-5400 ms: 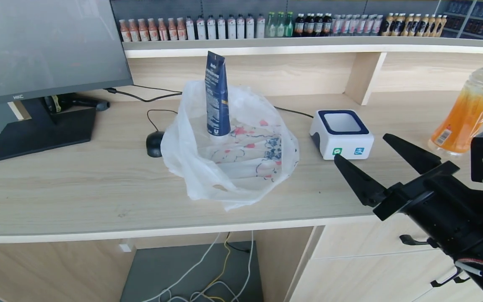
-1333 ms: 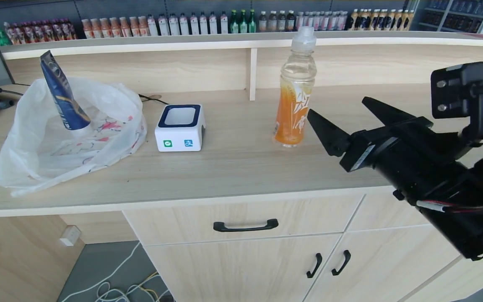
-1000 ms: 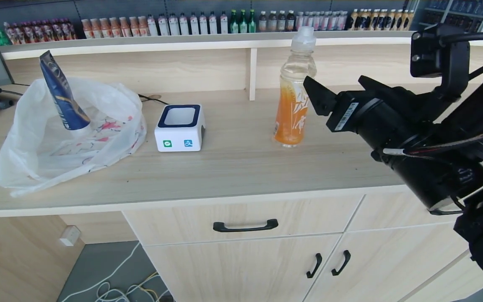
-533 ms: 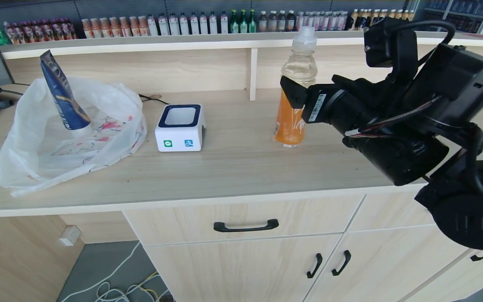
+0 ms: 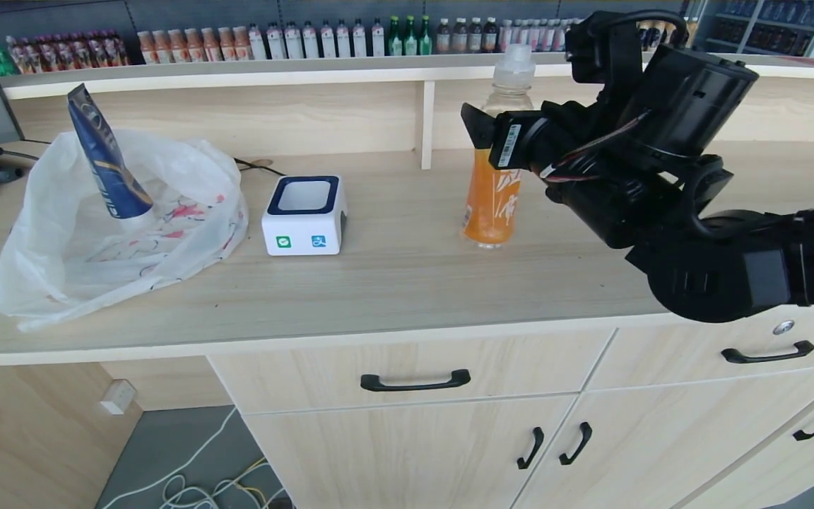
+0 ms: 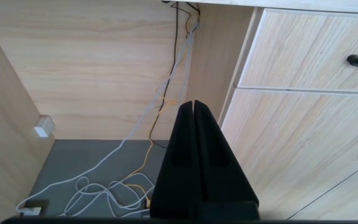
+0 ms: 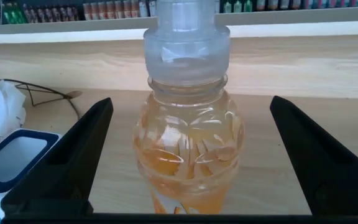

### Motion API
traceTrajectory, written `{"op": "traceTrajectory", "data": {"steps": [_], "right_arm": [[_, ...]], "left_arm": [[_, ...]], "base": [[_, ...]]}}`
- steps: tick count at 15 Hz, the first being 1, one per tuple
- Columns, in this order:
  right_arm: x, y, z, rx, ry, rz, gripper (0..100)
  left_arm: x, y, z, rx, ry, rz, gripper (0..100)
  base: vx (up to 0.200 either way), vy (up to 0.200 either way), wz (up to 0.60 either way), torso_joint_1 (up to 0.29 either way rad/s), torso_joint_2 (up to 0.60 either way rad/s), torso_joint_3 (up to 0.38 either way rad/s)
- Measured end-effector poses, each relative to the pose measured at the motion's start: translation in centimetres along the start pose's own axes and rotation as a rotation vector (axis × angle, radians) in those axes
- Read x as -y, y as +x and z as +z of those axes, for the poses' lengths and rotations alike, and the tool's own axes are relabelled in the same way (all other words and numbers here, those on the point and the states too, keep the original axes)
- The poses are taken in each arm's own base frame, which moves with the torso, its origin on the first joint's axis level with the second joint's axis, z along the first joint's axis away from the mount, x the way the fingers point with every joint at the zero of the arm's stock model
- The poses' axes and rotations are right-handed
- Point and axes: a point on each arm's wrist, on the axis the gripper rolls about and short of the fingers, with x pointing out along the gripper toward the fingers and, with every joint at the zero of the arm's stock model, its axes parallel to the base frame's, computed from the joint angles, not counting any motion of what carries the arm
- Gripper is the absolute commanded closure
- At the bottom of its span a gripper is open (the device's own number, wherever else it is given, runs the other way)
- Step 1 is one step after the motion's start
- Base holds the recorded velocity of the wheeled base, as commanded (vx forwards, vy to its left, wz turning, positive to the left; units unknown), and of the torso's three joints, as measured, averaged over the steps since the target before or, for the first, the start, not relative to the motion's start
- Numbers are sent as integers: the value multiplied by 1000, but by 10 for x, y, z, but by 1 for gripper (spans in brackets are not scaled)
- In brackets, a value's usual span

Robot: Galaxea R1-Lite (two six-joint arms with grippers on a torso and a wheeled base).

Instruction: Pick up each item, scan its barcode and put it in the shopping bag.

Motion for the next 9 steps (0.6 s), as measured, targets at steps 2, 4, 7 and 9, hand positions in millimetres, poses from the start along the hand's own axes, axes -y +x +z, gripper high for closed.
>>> {"op": "traceTrajectory", "data": {"steps": [2,4,7,9], "right_arm": [[-1,4,-9,-39,-13,2,0],[-2,8,-16,-55,-12,6,0],[-3,11,-27,-72,-10,3,0],[-2,14,-35,-85,-14,-2,0]], "left_arm": [[0,0,0,0,0,0,100],[0,0,0,0,0,0,100],[0,0,0,0,0,0,100],[0,0,0,0,0,0,100]], "base": [[0,0,0,0,0,0],[0,0,0,0,0,0],[0,0,0,0,0,0],[0,0,0,0,0,0]]}}
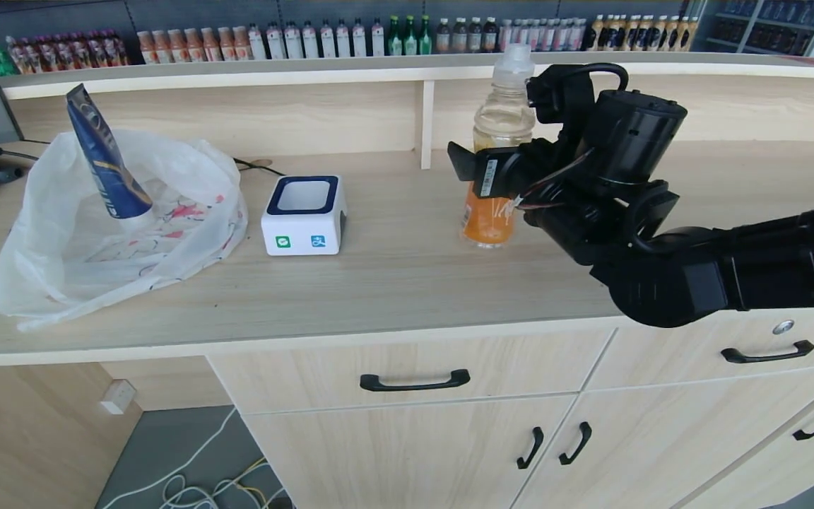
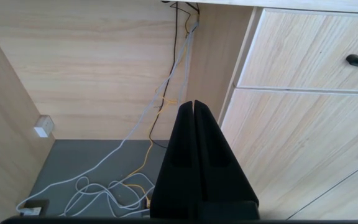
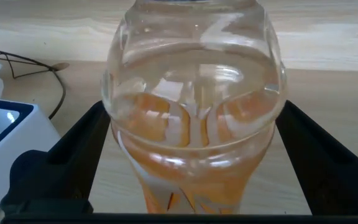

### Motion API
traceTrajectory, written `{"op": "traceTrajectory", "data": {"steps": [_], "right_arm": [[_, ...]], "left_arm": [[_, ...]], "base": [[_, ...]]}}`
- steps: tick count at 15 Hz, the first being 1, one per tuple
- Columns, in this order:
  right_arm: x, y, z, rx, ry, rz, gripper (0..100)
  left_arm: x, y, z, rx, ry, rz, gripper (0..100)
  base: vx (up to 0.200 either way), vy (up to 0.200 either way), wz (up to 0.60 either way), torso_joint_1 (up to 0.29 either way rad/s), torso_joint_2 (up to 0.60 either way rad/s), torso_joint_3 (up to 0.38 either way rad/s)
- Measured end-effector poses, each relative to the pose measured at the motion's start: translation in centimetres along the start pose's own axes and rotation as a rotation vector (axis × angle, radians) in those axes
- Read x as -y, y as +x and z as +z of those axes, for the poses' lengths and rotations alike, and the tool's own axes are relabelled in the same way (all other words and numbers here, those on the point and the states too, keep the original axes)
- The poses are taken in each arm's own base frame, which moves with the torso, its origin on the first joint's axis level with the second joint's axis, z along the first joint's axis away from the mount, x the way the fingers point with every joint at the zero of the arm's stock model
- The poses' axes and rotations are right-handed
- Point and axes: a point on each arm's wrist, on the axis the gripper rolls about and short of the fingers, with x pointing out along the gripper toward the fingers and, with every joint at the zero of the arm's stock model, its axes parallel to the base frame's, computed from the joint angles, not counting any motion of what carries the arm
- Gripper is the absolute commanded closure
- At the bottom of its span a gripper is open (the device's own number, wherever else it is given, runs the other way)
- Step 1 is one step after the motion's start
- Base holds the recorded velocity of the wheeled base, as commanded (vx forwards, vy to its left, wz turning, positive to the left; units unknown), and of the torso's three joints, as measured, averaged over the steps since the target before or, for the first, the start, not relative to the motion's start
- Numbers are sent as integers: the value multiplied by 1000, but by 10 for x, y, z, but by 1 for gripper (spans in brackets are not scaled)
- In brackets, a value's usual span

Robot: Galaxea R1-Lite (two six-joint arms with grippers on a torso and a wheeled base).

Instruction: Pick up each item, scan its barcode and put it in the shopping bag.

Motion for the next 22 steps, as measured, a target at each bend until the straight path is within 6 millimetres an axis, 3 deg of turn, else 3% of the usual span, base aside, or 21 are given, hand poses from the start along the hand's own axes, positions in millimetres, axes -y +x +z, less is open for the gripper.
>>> {"op": "traceTrajectory", "data": {"steps": [8,19,20,22], "right_arm": [[0,6,-13,-21,14,-11,0],[-1,12,-4,14,24,-15,0],[-1,12,-4,14,24,-14,100],[-1,12,-4,14,24,-14,100]], "left_arm": [[0,0,0,0,0,0,100],[0,0,0,0,0,0,100],[0,0,0,0,0,0,100],[0,0,0,0,0,0,100]], "base": [[0,0,0,0,0,0],[0,0,0,0,0,0],[0,0,0,0,0,0],[0,0,0,0,0,0]]}}
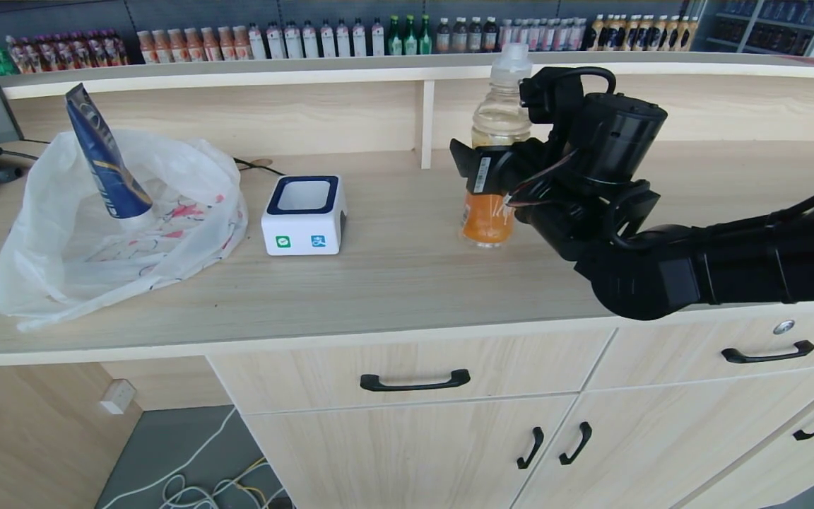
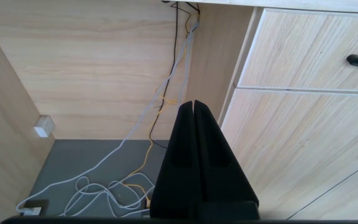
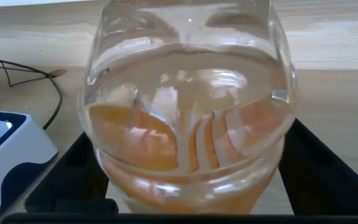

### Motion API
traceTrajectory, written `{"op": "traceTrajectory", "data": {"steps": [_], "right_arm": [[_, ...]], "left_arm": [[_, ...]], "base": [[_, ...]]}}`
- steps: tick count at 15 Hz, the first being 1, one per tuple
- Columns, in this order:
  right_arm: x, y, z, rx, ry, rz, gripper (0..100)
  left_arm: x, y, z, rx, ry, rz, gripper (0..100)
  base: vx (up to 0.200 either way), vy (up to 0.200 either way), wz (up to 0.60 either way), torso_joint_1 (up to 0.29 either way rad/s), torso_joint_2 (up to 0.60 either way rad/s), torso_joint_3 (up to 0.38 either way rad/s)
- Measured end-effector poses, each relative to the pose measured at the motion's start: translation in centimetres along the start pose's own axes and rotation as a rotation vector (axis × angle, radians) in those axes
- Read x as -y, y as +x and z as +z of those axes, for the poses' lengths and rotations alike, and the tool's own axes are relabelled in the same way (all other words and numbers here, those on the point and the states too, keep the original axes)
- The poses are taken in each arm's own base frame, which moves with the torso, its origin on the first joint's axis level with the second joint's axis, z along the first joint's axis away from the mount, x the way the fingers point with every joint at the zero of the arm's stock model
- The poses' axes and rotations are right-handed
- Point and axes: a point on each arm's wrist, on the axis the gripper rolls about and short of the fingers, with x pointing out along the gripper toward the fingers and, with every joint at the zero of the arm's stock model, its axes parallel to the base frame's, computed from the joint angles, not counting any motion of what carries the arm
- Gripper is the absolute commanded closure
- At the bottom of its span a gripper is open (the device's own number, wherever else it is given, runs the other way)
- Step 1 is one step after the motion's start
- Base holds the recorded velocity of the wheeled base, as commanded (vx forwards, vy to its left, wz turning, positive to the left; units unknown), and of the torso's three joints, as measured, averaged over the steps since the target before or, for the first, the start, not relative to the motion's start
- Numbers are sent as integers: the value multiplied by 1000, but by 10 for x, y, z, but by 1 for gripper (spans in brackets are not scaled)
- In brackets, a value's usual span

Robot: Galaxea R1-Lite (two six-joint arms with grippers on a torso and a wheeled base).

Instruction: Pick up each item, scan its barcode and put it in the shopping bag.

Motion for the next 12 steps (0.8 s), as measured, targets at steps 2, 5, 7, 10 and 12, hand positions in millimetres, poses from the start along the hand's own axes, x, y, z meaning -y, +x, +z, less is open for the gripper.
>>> {"op": "traceTrajectory", "data": {"steps": [2,5,7,10,12], "right_arm": [[0,0,1,2,0,4,100],[2,-1,5,10,5,5,100],[6,-1,8,15,5,-3,100],[6,-3,11,21,7,-3,100],[4,-4,13,24,18,2,100]], "left_arm": [[0,0,0,0,0,0,100],[0,0,0,0,0,0,100],[0,0,0,0,0,0,100],[0,0,0,0,0,0,100],[0,0,0,0,0,0,100]], "base": [[0,0,0,0,0,0],[0,0,0,0,0,0],[0,0,0,0,0,0],[0,0,0,0,0,0],[0,0,0,0,0,0]]}}
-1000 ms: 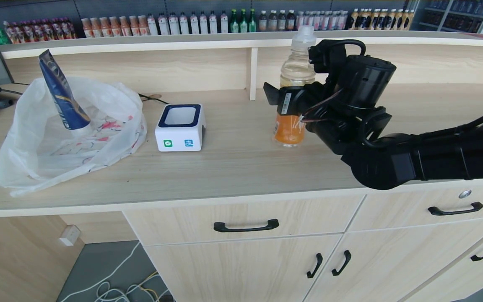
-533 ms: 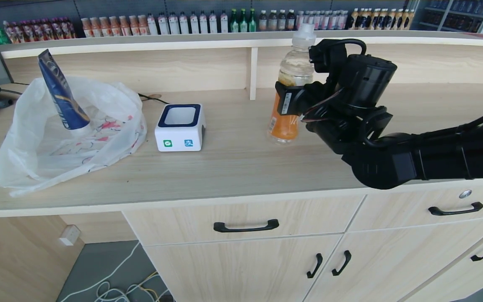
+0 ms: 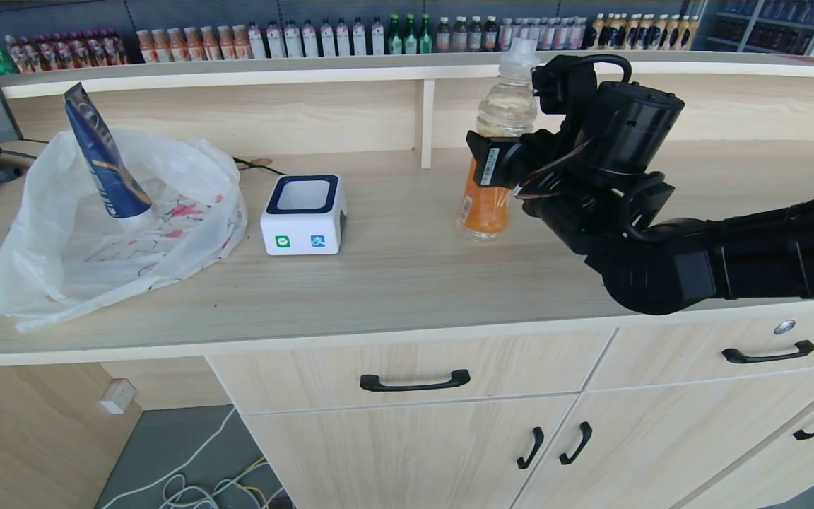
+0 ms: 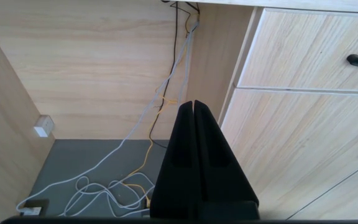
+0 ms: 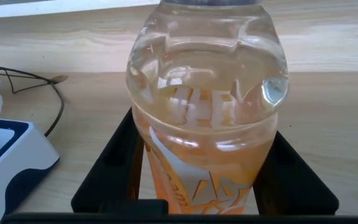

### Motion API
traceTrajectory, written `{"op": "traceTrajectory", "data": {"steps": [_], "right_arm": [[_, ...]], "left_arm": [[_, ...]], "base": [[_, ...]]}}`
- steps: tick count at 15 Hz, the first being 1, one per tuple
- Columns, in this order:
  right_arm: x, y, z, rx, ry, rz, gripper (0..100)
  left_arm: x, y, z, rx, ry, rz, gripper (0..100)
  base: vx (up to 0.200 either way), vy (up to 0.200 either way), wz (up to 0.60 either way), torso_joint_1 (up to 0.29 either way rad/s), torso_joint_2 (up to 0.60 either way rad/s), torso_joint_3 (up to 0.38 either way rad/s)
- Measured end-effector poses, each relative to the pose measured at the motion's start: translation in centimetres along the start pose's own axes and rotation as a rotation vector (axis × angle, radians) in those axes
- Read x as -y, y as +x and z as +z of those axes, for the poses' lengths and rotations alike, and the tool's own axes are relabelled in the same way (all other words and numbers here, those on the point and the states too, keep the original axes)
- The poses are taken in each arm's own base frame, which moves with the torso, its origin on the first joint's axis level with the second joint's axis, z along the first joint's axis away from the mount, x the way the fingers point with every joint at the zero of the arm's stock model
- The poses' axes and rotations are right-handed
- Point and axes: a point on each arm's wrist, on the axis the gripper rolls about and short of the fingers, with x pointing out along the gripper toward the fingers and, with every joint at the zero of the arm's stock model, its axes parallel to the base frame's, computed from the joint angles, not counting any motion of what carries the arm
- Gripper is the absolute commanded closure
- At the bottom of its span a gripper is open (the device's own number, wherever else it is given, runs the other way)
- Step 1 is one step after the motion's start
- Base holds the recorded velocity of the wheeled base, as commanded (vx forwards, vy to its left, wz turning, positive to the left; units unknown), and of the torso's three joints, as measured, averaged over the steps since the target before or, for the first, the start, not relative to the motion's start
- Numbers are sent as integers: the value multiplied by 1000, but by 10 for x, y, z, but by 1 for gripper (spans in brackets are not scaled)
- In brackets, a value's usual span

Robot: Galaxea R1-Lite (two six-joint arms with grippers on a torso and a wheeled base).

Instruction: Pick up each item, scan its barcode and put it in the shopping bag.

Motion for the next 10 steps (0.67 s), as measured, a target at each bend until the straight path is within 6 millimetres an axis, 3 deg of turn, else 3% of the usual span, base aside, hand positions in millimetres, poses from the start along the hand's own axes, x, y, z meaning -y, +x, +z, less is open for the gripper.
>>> {"op": "traceTrajectory", "data": {"steps": [7,10], "right_arm": [[2,-18,24,33,10,54,100],[2,-44,34,15,11,75,100]], "left_arm": [[0,0,0,0,0,0,100],[0,0,0,0,0,0,100]], "base": [[0,0,0,0,0,0],[0,0,0,0,0,0]]}}
